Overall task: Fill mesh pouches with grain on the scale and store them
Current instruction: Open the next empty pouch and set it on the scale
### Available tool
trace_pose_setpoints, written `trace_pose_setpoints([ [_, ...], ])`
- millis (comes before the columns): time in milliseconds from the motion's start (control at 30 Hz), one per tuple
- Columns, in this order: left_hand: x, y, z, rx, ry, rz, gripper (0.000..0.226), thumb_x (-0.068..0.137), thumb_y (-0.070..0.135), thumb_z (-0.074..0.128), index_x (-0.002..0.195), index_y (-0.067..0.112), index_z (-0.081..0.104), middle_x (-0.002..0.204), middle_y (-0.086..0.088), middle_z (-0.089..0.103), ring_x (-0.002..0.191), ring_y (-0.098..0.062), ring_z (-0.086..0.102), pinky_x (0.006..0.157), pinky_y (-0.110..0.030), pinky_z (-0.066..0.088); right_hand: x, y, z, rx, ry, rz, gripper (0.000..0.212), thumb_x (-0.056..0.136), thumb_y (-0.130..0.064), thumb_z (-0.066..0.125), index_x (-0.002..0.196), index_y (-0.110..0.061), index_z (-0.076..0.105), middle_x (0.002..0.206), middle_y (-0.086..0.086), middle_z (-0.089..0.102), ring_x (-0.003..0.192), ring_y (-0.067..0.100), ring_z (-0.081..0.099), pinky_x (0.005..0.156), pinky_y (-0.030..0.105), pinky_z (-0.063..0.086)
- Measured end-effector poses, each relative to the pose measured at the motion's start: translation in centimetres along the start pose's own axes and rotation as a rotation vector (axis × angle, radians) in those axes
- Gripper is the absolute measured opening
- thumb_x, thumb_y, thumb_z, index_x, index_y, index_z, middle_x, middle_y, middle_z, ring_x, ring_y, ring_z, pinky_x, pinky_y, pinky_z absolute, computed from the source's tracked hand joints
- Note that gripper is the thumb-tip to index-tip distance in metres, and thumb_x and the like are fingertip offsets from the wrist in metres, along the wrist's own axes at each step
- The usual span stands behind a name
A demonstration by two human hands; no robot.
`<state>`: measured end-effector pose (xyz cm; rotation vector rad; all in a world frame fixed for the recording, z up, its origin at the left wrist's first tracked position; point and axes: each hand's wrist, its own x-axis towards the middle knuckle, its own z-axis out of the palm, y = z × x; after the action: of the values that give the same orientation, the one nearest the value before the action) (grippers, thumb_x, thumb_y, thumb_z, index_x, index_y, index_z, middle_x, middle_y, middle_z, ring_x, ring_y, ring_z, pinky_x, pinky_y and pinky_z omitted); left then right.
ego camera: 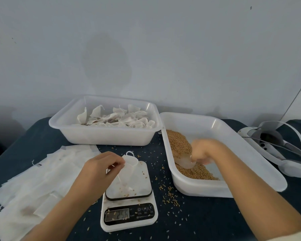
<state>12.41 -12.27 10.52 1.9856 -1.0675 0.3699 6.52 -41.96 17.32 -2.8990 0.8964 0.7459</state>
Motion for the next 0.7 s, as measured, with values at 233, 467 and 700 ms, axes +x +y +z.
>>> trace_pose_setpoints([
  [233,-0.2,-0.6,0.0,0.005,-0.011,-0.019,0.017,0.077,-0.002,0.072,0.078,0.015,0.07,0.078,0.021,0.059,0.077,0.003,0.057,0.067,-0.008,0.044,1.9,-0.3,3.7,0.17,0.175,0.024,0.018,0.095,-0.013,0.051,0.105,-0.001,0.061,0.076,0.003,0.051,0.078,0.018,0.053,0.058,0.024,0.039],
  [467,0.2,-0.5,0.2,0.009,-0.009,-0.013,0.015,0.078,-0.001,0.071,0.081,0.014,0.071,0.081,0.022,0.059,0.081,0.004,0.057,0.067,-0.006,0.044,2.2,1.0,3.2,0.369,0.327,0.0,0.018,0.094,-0.02,0.052,0.093,-0.004,0.06,0.074,0.004,0.053,0.072,0.02,0.054,0.055,0.027,0.037],
  [700,1.0,-1.2,-0.6,0.056,-0.028,-0.011,0.011,0.079,0.0,0.071,0.081,0.01,0.072,0.08,0.014,0.062,0.081,0.005,0.055,0.069,-0.009,0.043,0.3,2.4,0.7,0.481,0.418,-0.11,0.034,0.091,-0.03,0.058,0.119,-0.011,0.056,0.111,0.009,0.06,0.086,0.019,0.063,0.083,0.036,0.051],
])
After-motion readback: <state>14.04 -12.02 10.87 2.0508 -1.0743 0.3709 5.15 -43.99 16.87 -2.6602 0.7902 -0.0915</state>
